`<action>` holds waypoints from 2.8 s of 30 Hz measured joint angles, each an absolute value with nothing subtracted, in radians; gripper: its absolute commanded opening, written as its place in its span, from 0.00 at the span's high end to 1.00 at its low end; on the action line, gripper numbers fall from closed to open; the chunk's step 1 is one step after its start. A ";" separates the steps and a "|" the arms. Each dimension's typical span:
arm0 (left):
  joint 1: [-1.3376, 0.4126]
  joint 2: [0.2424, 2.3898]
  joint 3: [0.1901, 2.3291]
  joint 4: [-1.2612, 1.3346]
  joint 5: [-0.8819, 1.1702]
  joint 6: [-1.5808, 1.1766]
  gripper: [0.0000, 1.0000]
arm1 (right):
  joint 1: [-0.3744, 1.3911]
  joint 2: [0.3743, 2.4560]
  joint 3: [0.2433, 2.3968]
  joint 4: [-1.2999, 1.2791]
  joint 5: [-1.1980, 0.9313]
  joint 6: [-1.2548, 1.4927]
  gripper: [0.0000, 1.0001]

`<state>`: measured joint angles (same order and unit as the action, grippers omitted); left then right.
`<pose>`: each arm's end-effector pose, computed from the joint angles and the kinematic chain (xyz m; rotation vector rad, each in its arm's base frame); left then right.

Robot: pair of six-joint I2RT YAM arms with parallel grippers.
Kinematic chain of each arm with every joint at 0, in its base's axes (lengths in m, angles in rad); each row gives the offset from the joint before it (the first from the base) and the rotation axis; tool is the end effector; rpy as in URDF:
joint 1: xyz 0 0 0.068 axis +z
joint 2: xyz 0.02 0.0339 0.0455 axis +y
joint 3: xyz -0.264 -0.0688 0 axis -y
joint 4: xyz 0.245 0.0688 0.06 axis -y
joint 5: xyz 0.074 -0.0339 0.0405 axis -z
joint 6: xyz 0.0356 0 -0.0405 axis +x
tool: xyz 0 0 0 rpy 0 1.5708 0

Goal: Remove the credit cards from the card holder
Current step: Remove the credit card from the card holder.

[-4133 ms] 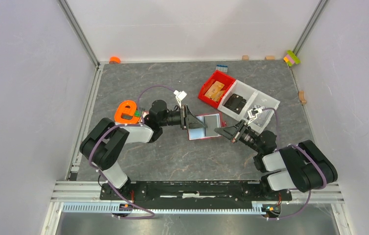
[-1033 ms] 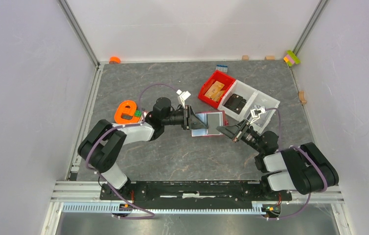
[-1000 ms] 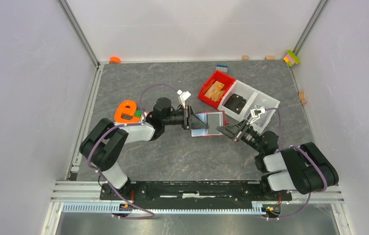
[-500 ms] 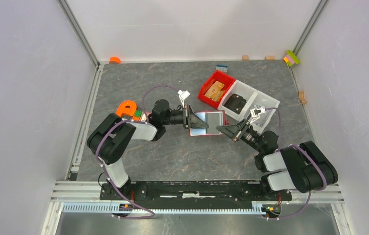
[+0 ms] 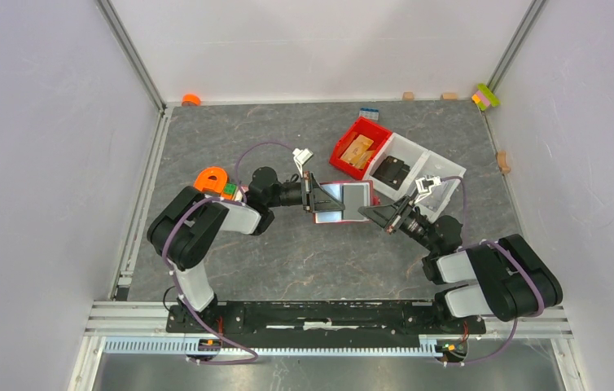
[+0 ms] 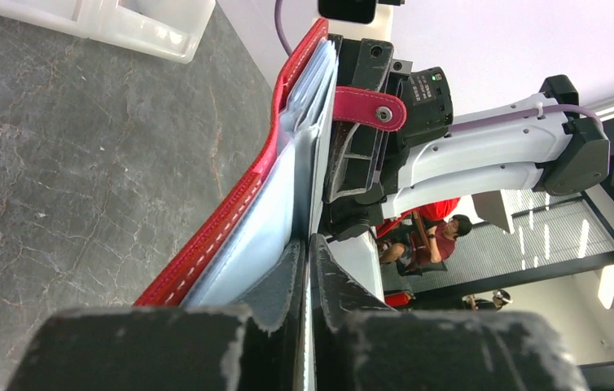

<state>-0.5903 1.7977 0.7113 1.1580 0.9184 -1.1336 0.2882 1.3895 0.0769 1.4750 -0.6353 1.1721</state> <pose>0.2683 -0.2138 0.1887 0.4160 1.8902 -1.9441 0.1803 0.0755 0.1682 0.1209 1.6604 1.5994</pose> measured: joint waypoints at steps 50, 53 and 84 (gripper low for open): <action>-0.575 1.779 0.742 0.586 0.708 -0.865 0.83 | 0.372 1.554 0.216 1.009 -0.488 0.844 0.57; -0.575 1.751 0.743 0.472 0.645 -0.803 0.74 | 0.379 1.554 0.221 0.966 -0.461 0.814 0.46; -0.650 1.730 0.923 -0.081 0.281 -0.505 0.42 | 0.477 1.546 0.301 0.747 -0.304 0.683 0.64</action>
